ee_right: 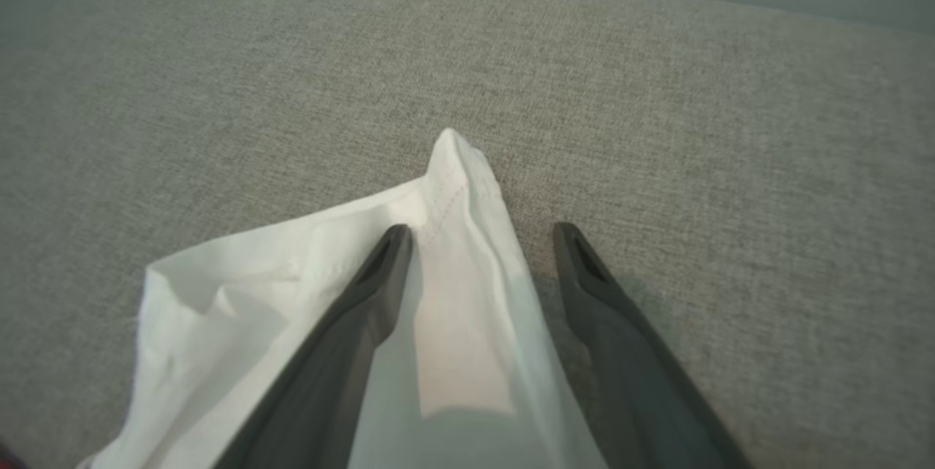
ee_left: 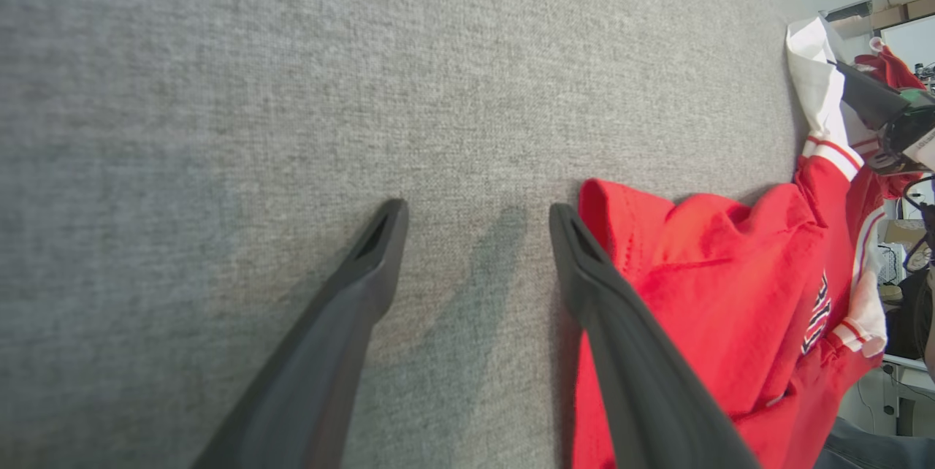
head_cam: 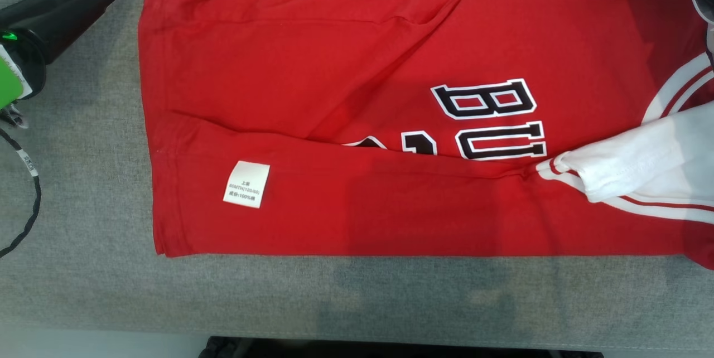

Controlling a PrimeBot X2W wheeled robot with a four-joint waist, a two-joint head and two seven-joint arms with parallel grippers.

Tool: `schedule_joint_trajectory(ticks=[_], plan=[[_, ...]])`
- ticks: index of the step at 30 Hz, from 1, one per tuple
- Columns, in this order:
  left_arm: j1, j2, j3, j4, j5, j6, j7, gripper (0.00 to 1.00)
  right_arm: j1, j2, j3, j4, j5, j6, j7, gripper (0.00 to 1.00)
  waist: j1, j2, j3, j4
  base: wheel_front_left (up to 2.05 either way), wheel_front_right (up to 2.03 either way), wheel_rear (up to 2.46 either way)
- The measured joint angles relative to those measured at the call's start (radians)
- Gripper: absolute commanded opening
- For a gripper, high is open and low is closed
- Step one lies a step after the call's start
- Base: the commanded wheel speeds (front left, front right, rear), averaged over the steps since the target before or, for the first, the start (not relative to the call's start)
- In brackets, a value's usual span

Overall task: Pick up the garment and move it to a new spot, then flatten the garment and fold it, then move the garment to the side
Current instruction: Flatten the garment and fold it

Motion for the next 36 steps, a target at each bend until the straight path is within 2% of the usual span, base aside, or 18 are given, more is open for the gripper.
schedule_joint_trajectory(ticks=[5, 13, 19, 24, 31, 33, 34, 35, 36], plan=[[-0.033, -0.029, -0.013, 0.016, -0.030, 0.000, 0.054, 1.00, -0.017, 0.006, 0.003, 0.062, -0.018, 0.002, -0.023, 1.00, 0.0000, 0.0000, -0.011, 0.007, 0.00, 0.00, 0.00], [-0.046, -0.067, -0.040, -0.003, -0.138, -0.005, 0.166, 1.00, -0.027, 0.017, 0.007, 0.140, -0.019, 0.011, -0.040, 1.00, 0.0000, 0.0000, -0.038, 0.017, 0.00, 0.00, 0.00], [-0.056, -0.061, -0.061, -0.007, -0.112, -0.008, 0.194, 1.00, -0.043, 0.030, 0.011, 0.177, -0.019, 0.012, -0.048, 0.94, 0.0000, 0.0000, -0.045, 0.020, 0.00, 0.00, 0.00], [-0.086, -0.031, -0.063, 0.012, -0.047, -0.009, 0.188, 1.00, -0.070, 0.049, 0.031, 0.194, -0.019, 0.021, -0.050, 0.96, 0.0000, 0.0000, -0.038, 0.013, 0.00, 0.00, 0.00], [-0.103, -0.064, -0.065, 0.025, -0.049, -0.016, 0.180, 1.00, -0.098, 0.070, 0.039, 0.223, -0.019, 0.037, -0.065, 0.93, 0.0000, 0.0000, -0.029, -0.005, 0.00, 0.00, 0.00], [-0.111, -0.074, -0.072, 0.026, -0.049, -0.017, 0.180, 1.00, -0.103, 0.072, 0.039, 0.233, -0.019, 0.039, -0.067, 0.83, 0.0000, 0.0000, -0.028, -0.007, 0.00, 0.00, 0.00], [-0.113, -0.074, -0.075, 0.028, -0.049, -0.017, 0.181, 1.00, -0.104, 0.072, 0.039, 0.239, -0.019, 0.040, -0.072, 0.57, 0.0000, 0.0000, -0.029, -0.008, 0.00, 0.00, 0.00], [-0.114, -0.074, -0.077, 0.030, -0.049, -0.017, 0.181, 0.92, -0.105, 0.072, 0.039, 0.244, -0.019, 0.040, -0.074, 0.44, 0.0000, 0.0000, -0.029, -0.009, 0.00, 0.00, 0.00], [-0.115, -0.074, -0.079, 0.034, -0.049, -0.018, 0.181, 0.81, -0.106, 0.072, 0.039, 0.249, -0.019, 0.041, -0.075, 0.38, 0.0000, 0.0000, -0.030, -0.010, 0.00, 0.00, 0.00]])
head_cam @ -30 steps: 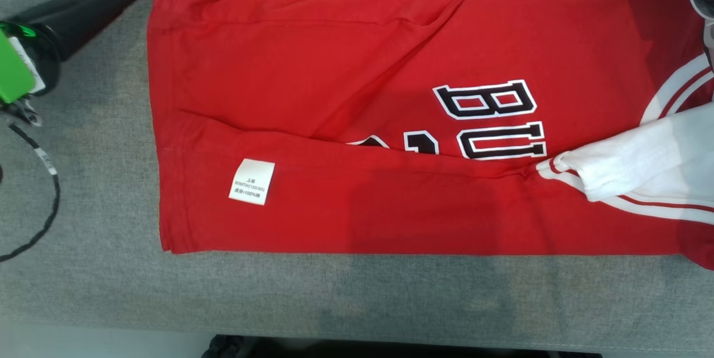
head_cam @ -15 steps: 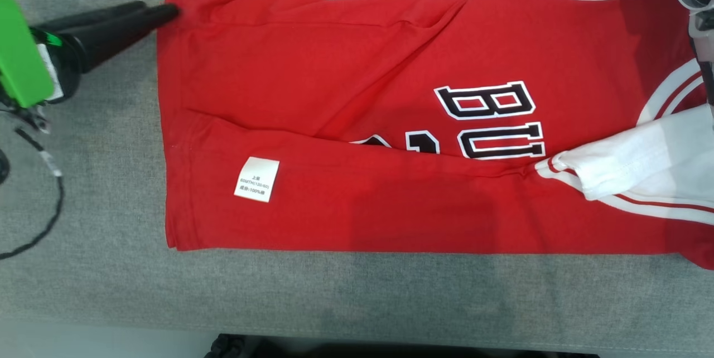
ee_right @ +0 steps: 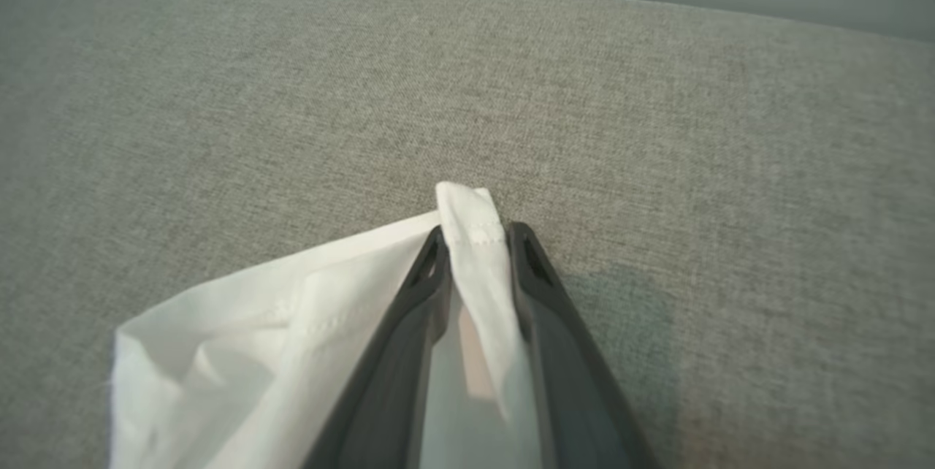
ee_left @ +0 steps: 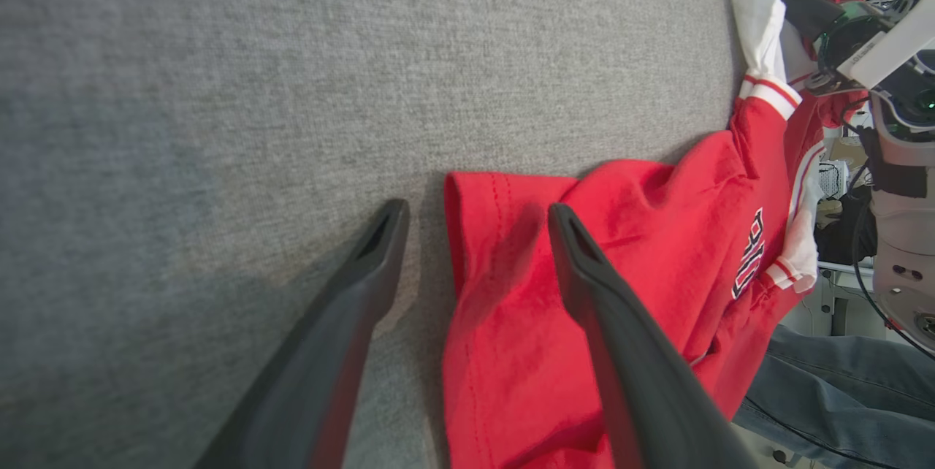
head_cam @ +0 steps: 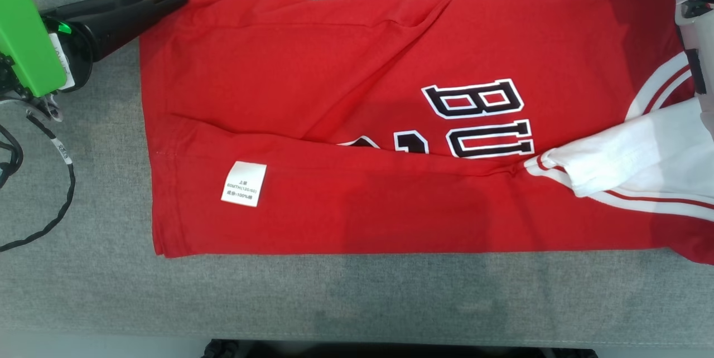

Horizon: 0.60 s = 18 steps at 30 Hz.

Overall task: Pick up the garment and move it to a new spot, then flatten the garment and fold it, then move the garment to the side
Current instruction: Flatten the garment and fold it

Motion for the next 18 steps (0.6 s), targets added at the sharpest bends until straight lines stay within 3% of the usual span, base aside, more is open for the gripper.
schedule_joint_trajectory(ticks=[1, 2, 3, 18], plan=[[-0.001, 0.000, -0.002, 0.003, 0.000, 0.000, 0.000, 0.48, -0.001, 0.001, 0.000, 0.005, 0.000, 0.002, -0.003, 0.22, 0.0000, 0.0000, -0.001, -0.001, 0.00, 0.00, 0.00], [-0.003, 0.000, -0.005, 0.006, 0.001, 0.000, 0.001, 0.35, -0.001, 0.003, 0.000, 0.008, 0.001, 0.006, -0.004, 0.00, 0.0000, 0.0000, -0.001, -0.003, 0.00, 0.00, 0.00], [-0.004, 0.000, -0.008, 0.007, 0.003, 0.000, 0.001, 0.00, -0.002, 0.008, 0.000, 0.012, 0.004, 0.008, -0.005, 0.00, 0.0000, 0.0000, -0.002, -0.004, 0.00, 0.00, 0.00], [0.013, -0.018, 0.013, 0.099, 0.069, -0.009, -0.120, 0.00, 0.012, 0.033, -0.079, 0.061, 0.081, 0.041, -0.142, 0.00, 0.0000, 0.0000, -0.072, -0.022, 0.00, 0.00, 0.00]])
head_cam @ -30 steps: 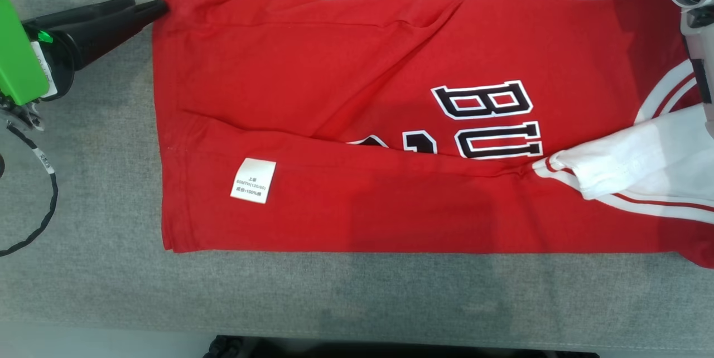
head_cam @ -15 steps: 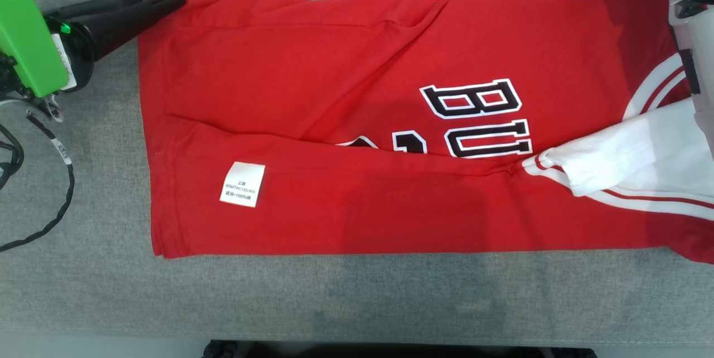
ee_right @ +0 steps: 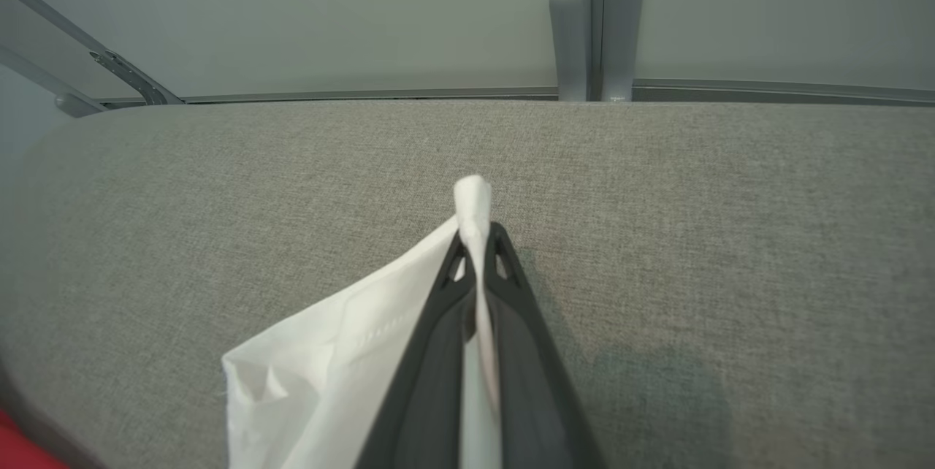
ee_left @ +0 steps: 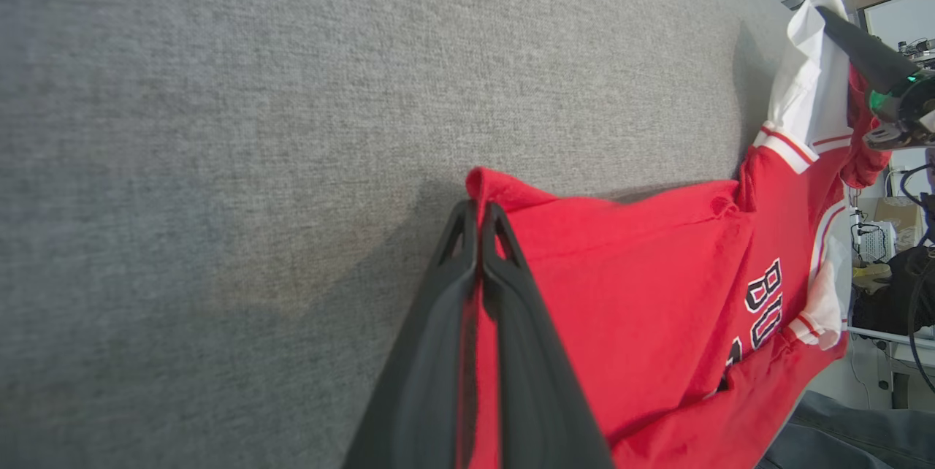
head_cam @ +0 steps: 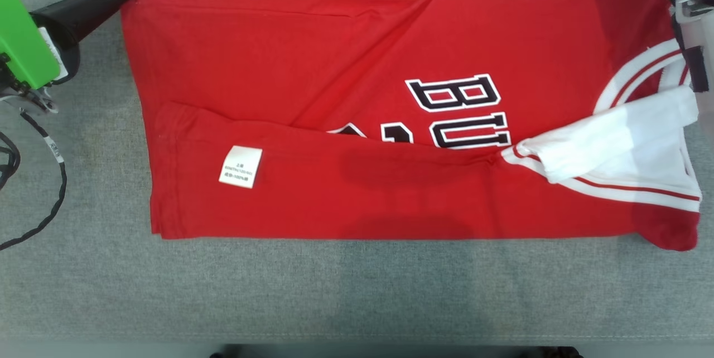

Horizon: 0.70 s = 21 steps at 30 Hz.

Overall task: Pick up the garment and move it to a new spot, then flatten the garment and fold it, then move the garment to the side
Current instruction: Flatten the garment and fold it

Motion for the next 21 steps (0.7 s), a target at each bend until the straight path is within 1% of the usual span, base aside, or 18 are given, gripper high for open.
schedule_joint_trajectory(ticks=[9, 13, 18, 21], plan=[[0.035, 0.012, 0.012, 0.021, 0.001, 0.000, -0.054, 0.00, 0.022, -0.015, -0.041, 0.003, 0.032, 0.012, -0.035, 0.00, 0.0000, 0.0000, -0.049, -0.026, 0.00, 0.00, 0.00], [0.037, 0.003, 0.019, 0.024, 0.009, 0.000, -0.091, 0.00, 0.048, -0.006, -0.044, -0.007, 0.057, 0.040, -0.054, 0.00, 0.0000, 0.0000, -0.063, -0.037, 0.00, 0.00, 0.00], [0.062, -0.012, 0.014, -0.010, 0.010, 0.000, -0.119, 0.00, 0.111, -0.004, -0.038, -0.056, 0.093, 0.091, -0.071, 0.00, 0.0000, 0.0000, -0.083, -0.042, 0.00, 0.00, 0.00], [0.104, -0.013, 0.007, -0.037, 0.010, 0.000, -0.139, 0.00, 0.171, -0.004, -0.030, -0.090, 0.108, 0.107, -0.085, 0.00, 0.0000, 0.0001, -0.098, -0.045, 0.00, 0.00, 0.00]])
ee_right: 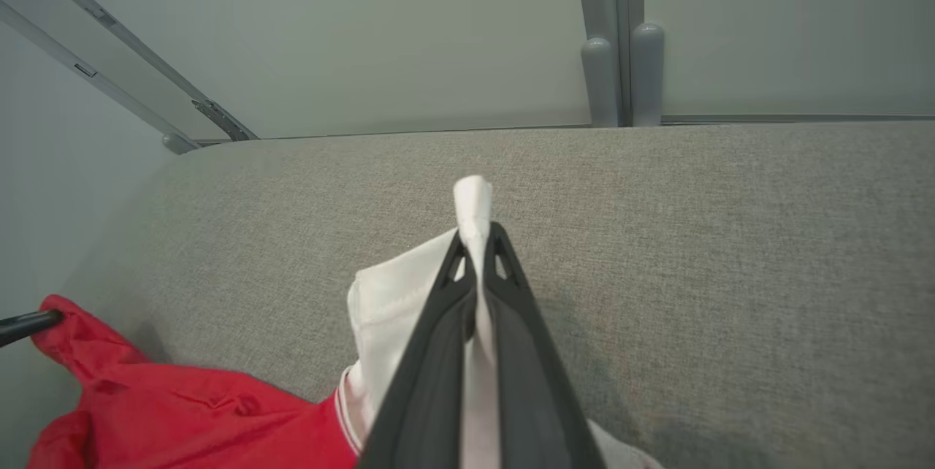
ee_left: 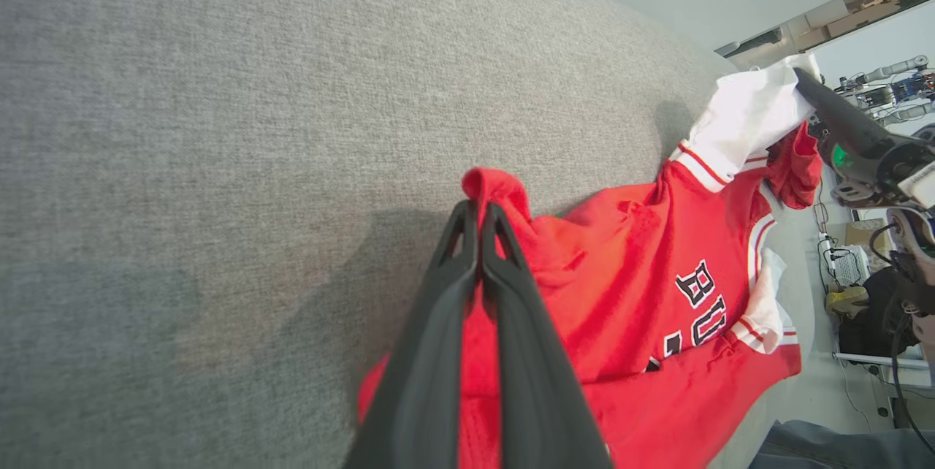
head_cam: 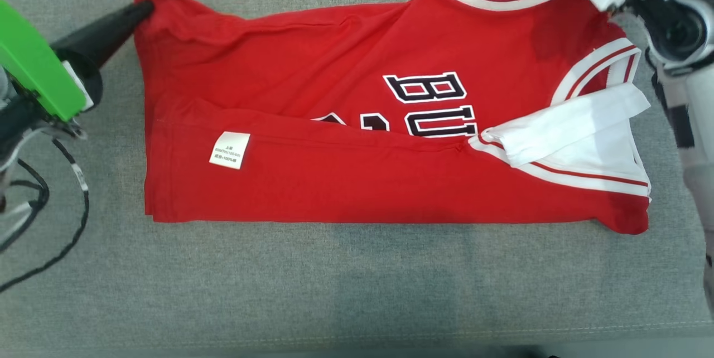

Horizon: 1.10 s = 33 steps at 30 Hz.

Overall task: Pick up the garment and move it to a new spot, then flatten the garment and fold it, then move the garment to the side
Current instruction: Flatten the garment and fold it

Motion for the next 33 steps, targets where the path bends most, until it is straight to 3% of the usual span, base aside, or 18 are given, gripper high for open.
schedule_joint_trajectory(ticks=[20, 33], plan=[[0.287, 0.045, 0.028, -0.148, 0.022, 0.000, -0.216, 0.00, 0.480, -0.017, -0.104, -0.256, 0.145, 0.006, -0.081, 0.00, 0.0000, 0.0000, -0.167, -0.009, 0.00, 0.00, 0.00], [0.409, 0.071, 0.044, -0.226, 0.012, 0.000, -0.305, 0.00, 0.732, -0.014, -0.148, -0.489, 0.193, -0.037, -0.097, 0.00, 0.0000, 0.0000, -0.201, -0.035, 0.00, 0.00, 0.00]])
